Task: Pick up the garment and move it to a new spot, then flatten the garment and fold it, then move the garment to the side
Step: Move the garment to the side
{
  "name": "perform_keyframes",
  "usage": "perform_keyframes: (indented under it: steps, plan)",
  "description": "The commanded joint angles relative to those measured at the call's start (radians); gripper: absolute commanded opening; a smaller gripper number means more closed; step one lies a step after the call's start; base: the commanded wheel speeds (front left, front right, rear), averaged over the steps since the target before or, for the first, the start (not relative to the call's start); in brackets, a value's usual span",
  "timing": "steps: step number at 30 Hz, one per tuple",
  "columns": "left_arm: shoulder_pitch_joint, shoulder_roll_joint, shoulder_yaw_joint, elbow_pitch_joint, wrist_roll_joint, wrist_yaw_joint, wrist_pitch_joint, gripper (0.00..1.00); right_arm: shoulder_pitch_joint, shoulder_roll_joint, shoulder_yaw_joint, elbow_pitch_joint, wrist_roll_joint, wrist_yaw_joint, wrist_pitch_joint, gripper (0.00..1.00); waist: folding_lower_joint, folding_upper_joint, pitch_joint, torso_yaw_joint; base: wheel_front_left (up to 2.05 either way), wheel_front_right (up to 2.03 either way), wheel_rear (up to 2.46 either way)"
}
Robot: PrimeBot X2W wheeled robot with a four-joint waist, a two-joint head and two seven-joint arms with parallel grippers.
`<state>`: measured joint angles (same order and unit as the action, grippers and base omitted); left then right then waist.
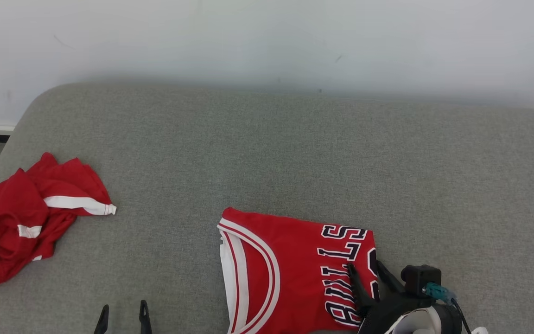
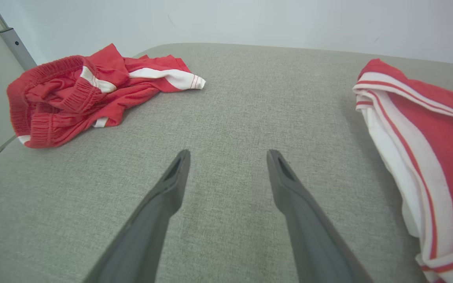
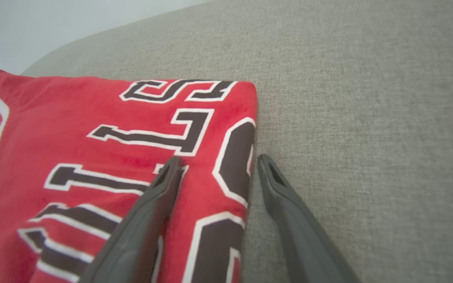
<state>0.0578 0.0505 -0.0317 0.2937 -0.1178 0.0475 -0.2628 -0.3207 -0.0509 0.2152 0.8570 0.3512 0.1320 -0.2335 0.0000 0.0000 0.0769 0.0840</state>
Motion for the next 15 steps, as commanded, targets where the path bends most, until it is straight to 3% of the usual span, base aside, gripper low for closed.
perform_keyframes:
  steps: [1,3,4,5,6,9,15]
  plan:
    - [-0.010,0.000,-0.001,-0.001,-0.004,0.004,-0.003,1.00,-0.006,0.000,0.013,0.029,0.015,-0.003,0.009,1.00,0.0000,0.0000,0.008,0.007,0.00,0.00,0.00]
    - [-0.011,0.000,0.000,-0.002,-0.005,0.006,-0.003,1.00,-0.012,0.001,0.038,0.064,0.029,-0.003,0.013,1.00,0.0000,0.0000,0.007,0.003,0.00,0.00,0.00]
    - [-0.012,0.000,0.001,-0.001,-0.006,0.006,-0.003,1.00,-0.015,0.002,0.050,0.078,0.038,-0.003,0.013,0.70,0.0000,0.0000,0.007,0.000,0.00,0.00,0.00]
    - [-0.014,0.000,0.001,-0.001,-0.006,0.006,-0.003,1.00,-0.017,0.002,0.062,0.088,0.045,-0.003,0.011,0.31,0.0000,0.0000,0.007,-0.005,0.00,0.00,0.00]
    - [-0.017,0.000,-0.001,-0.001,-0.007,0.005,-0.003,1.00,-0.019,0.002,0.074,0.095,0.053,-0.003,0.007,0.00,0.0000,0.0000,0.008,-0.008,0.00,0.00,0.00]
    - [-0.021,0.000,-0.008,-0.004,-0.005,0.002,-0.003,1.00,-0.037,0.001,0.089,0.110,0.062,-0.003,-0.007,0.00,0.0000,0.0000,0.007,-0.023,0.00,0.00,0.00]
    - [-0.020,0.000,-0.017,-0.007,-0.003,-0.001,-0.003,1.00,-0.058,-0.008,0.020,0.106,0.024,-0.004,-0.028,0.00,0.0000,0.0000,-0.007,-0.090,0.00,0.00,0.00]
